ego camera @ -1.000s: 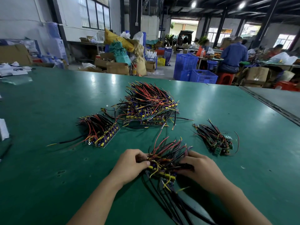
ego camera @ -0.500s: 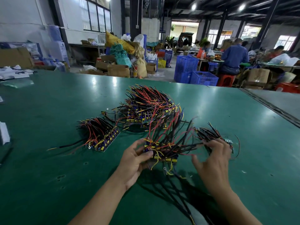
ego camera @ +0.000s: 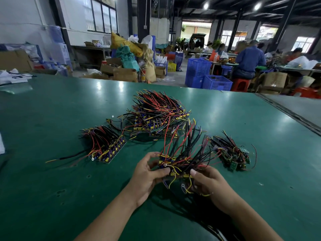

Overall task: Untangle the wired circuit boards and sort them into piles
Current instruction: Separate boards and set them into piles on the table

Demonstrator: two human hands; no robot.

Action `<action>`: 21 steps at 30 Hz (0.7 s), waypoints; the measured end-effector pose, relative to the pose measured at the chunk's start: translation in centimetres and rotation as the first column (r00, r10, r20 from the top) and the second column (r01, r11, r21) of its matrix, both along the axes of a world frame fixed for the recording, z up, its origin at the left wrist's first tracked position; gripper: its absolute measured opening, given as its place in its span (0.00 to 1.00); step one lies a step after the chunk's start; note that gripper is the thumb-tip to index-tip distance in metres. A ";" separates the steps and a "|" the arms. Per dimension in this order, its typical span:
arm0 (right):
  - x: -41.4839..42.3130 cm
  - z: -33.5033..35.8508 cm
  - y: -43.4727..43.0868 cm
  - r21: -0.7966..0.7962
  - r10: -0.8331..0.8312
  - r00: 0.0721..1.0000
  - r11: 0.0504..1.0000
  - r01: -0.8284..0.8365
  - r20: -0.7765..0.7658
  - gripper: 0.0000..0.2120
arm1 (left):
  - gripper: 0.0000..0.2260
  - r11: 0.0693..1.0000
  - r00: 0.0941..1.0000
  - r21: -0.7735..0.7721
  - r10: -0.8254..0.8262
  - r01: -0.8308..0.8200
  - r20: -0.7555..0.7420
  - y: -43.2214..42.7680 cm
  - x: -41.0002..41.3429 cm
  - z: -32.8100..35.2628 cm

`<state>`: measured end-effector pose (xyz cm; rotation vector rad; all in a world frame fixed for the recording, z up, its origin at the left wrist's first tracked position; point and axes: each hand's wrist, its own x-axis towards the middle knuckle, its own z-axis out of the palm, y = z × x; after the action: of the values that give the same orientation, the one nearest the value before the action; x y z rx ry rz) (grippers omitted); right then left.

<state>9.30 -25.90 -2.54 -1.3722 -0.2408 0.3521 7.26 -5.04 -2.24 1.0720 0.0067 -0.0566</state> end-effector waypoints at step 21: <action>-0.1 0.1 0.1 -0.077 -0.044 0.995 0.996 0.051 0.090 0.14 | 0.14 0.988 0.991 0.086 -0.130 0.130 -0.009 0.0 -0.2 0.2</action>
<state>9.20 -25.81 -2.47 -1.4711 -0.2694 0.2637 7.05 -5.04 -2.07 1.1581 -0.0580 -0.1773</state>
